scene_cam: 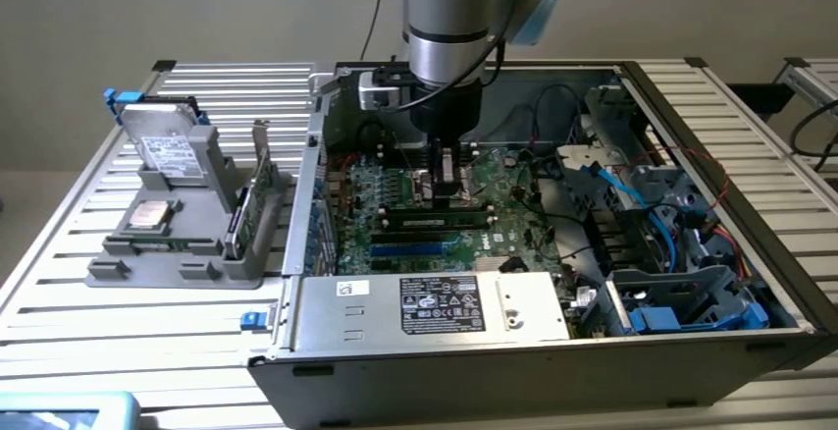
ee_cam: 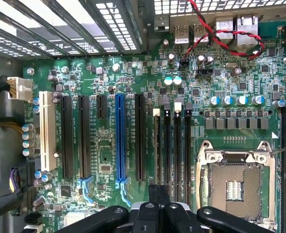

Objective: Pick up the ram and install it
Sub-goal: 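Press down the ram until it locks into place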

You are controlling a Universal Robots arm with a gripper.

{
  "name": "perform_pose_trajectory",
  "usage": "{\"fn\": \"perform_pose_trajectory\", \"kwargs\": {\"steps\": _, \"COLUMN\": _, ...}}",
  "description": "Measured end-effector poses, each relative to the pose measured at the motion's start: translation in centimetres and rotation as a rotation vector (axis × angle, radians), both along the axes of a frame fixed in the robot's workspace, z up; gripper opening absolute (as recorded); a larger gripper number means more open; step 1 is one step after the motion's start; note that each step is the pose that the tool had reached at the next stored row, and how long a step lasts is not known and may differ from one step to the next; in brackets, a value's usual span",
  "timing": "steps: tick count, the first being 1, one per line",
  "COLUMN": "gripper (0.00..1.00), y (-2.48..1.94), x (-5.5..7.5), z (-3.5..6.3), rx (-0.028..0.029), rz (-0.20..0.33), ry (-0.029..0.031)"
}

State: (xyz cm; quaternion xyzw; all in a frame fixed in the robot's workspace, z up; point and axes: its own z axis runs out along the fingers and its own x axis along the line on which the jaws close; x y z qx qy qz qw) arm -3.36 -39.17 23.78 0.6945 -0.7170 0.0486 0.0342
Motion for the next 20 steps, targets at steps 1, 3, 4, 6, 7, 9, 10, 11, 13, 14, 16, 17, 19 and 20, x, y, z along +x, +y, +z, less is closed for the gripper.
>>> {"fn": "perform_pose_trajectory", "kwargs": {"steps": 1, "gripper": 0.11, "y": 0.0, "x": 0.0, "z": 0.0, "rx": 0.0, "rz": 0.0, "ry": 0.0}}
{"fn": "perform_pose_trajectory", "kwargs": {"steps": 3, "gripper": 0.11, "y": 0.0, "x": 0.0, "z": 0.0, "rx": 0.0, "rz": 0.0, "ry": 0.0}}
{"fn": "perform_pose_trajectory", "kwargs": {"steps": 4, "gripper": 0.11, "y": 0.0, "x": 0.0, "z": 0.0, "rx": 0.0, "rz": 0.0, "ry": 0.0}}
{"fn": "perform_pose_trajectory", "kwargs": {"steps": 6, "gripper": 0.11, "y": 0.0, "x": 0.0, "z": 0.0, "rx": -0.0001, "rz": 0.0, "ry": 0.0}}
{"fn": "perform_pose_trajectory", "kwargs": {"steps": 7, "gripper": 0.11, "y": 0.0, "x": 0.0, "z": 0.0, "rx": 0.0, "rz": 0.0, "ry": 0.0}}
{"fn": "perform_pose_trajectory", "kwargs": {"steps": 9, "gripper": 0.11, "y": -0.01, "x": 0.01, "z": 0.0, "rx": 0.0, "rz": 0.0, "ry": 0.0001}}
{"fn": "perform_pose_trajectory", "kwargs": {"steps": 10, "gripper": 0.11, "y": -0.01, "x": 0.01, "z": 0.0, "rx": -0.0001, "rz": -0.003, "ry": 0.0002}}
{"fn": "perform_pose_trajectory", "kwargs": {"steps": 11, "gripper": 0.11, "y": -0.01, "x": 0.01, "z": 0.01, "rx": -0.0001, "rz": -0.01, "ry": 0.0002}}
{"fn": "perform_pose_trajectory", "kwargs": {"steps": 13, "gripper": 0.11, "y": -0.01, "x": 0.01, "z": 0.01, "rx": -0.0002, "rz": -0.03, "ry": 0.0002}}
{"fn": "perform_pose_trajectory", "kwargs": {"steps": 14, "gripper": 0.11, "y": 0.0, "x": 0.01, "z": 0.0, "rx": 0.0, "rz": -0.043, "ry": 0.0001}}
{"fn": "perform_pose_trajectory", "kwargs": {"steps": 16, "gripper": 0.11, "y": -0.01, "x": 0.01, "z": 0.0, "rx": -0.0001, "rz": -0.07, "ry": 0.0001}}
{"fn": "perform_pose_trajectory", "kwargs": {"steps": 17, "gripper": 0.11, "y": -0.01, "x": 0.01, "z": 0.0, "rx": -0.0001, "rz": -0.082, "ry": 0.0001}}
{"fn": "perform_pose_trajectory", "kwargs": {"steps": 19, "gripper": 0.11, "y": 0.0, "x": 0.02, "z": -0.02, "rx": 0.0001, "rz": -0.113, "ry": 0.0}}
{"fn": "perform_pose_trajectory", "kwargs": {"steps": 20, "gripper": 0.11, "y": 0.0, "x": 0.02, "z": -0.03, "rx": 0.0, "rz": -0.128, "ry": 0.0001}}
